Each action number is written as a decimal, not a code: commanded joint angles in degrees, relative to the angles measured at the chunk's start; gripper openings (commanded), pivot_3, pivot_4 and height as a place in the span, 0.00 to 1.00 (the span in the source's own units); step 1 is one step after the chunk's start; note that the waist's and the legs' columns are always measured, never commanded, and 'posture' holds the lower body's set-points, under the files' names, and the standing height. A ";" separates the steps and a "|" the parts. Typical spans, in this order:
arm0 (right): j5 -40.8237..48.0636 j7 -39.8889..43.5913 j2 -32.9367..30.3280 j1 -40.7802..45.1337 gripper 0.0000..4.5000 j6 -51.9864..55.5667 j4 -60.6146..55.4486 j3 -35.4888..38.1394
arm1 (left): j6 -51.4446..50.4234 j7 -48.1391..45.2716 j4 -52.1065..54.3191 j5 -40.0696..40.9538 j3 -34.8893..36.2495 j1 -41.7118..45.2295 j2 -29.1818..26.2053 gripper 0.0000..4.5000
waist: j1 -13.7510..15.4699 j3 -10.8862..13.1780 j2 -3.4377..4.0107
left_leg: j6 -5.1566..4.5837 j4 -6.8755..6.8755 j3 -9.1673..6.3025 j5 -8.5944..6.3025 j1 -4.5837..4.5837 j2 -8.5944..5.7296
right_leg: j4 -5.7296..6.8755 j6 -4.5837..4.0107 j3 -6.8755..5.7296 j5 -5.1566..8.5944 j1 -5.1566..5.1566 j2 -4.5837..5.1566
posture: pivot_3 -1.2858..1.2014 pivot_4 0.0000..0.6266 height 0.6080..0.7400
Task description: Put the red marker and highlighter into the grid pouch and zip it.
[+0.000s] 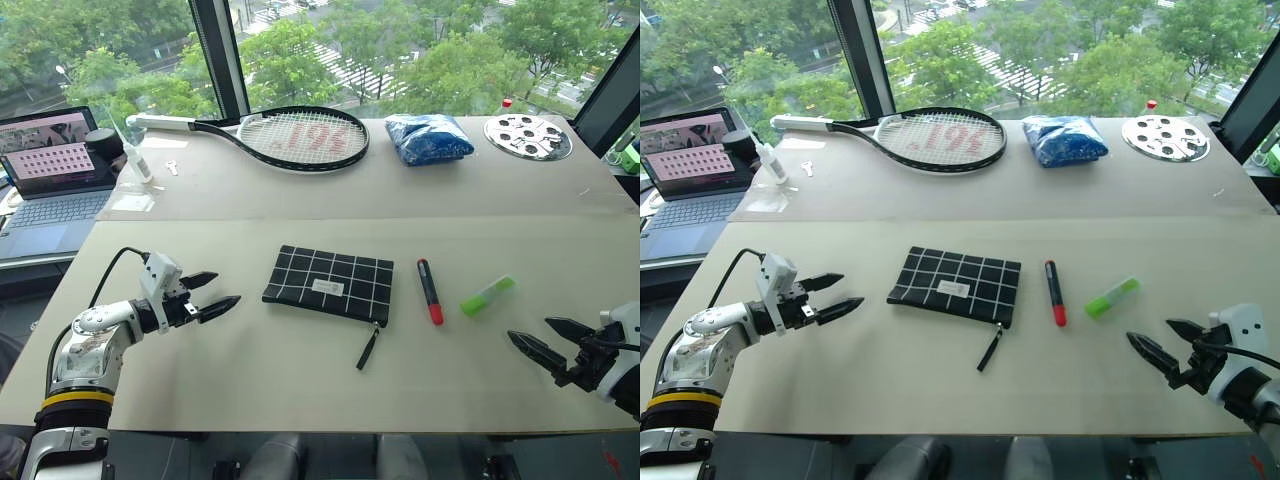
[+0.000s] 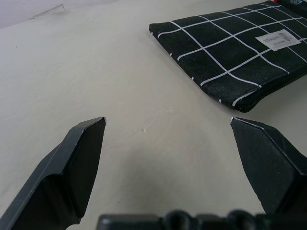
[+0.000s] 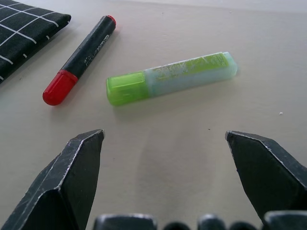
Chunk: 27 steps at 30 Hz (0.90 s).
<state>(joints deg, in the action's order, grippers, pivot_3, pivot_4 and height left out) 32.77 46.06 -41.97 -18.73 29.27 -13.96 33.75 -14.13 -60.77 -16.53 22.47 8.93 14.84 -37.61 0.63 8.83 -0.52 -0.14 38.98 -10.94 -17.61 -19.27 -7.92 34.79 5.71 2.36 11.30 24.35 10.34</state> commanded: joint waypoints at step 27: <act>2.36 -2.23 5.17 29.19 0.01 8.82 -10.83 -36.06 | 20.27 -14.53 -3.95 -7.12 -8.36 7.26 -1.98 1.00 | -0.86 0.12 -0.21 | 0.33 -0.03 0.32 -0.10 -0.05 0.82 | -0.71 -0.43 -0.02 -0.55 0.17 -0.93 | 0.52 0.24 1.00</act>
<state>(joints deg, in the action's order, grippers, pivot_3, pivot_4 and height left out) 40.81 44.48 -36.89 7.76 40.05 -27.16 2.23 5.06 -75.00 -20.99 15.74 0.50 21.74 -39.27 -0.22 8.95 -0.73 0.42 38.96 -10.58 -17.58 -19.33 -7.11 34.07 5.27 2.34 10.74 24.56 9.43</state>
